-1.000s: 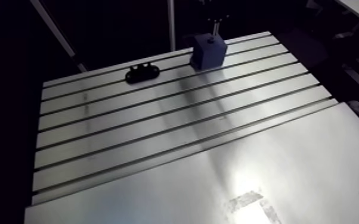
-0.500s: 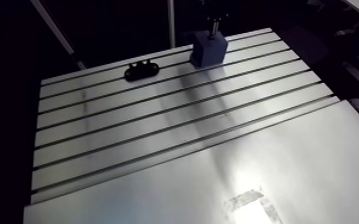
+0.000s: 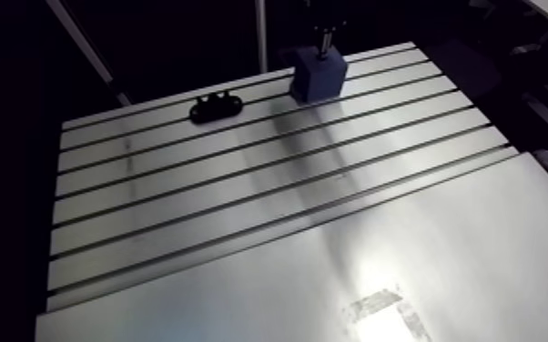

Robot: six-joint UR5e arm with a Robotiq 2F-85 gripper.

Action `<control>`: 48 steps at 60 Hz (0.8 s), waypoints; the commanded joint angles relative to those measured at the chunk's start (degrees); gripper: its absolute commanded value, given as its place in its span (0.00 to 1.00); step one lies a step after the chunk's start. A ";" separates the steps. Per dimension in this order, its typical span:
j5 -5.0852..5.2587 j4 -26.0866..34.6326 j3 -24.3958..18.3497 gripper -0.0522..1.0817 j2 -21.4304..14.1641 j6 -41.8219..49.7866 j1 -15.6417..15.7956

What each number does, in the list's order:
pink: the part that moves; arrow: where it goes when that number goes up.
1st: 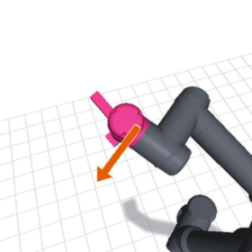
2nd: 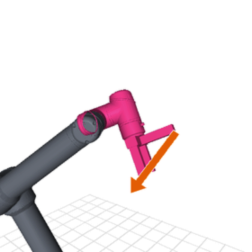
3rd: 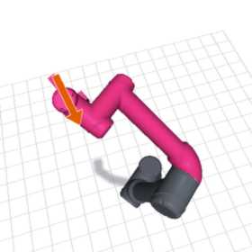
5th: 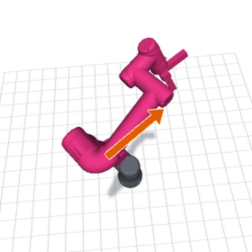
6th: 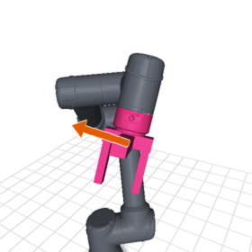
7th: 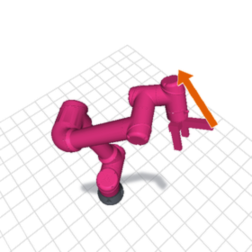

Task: Pick up the M10 bolt and insert it into the hex recess until seated.

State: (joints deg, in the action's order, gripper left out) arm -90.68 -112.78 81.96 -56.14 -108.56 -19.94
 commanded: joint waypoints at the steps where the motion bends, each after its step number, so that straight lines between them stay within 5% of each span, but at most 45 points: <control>1: 0.02 0.05 0.08 1.00 0.04 -0.12 -0.02; 48: 0.02 -0.03 0.42 1.00 0.04 -1.09 -0.02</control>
State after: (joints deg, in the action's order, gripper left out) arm -90.66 -112.81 82.24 -56.11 -109.40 -19.96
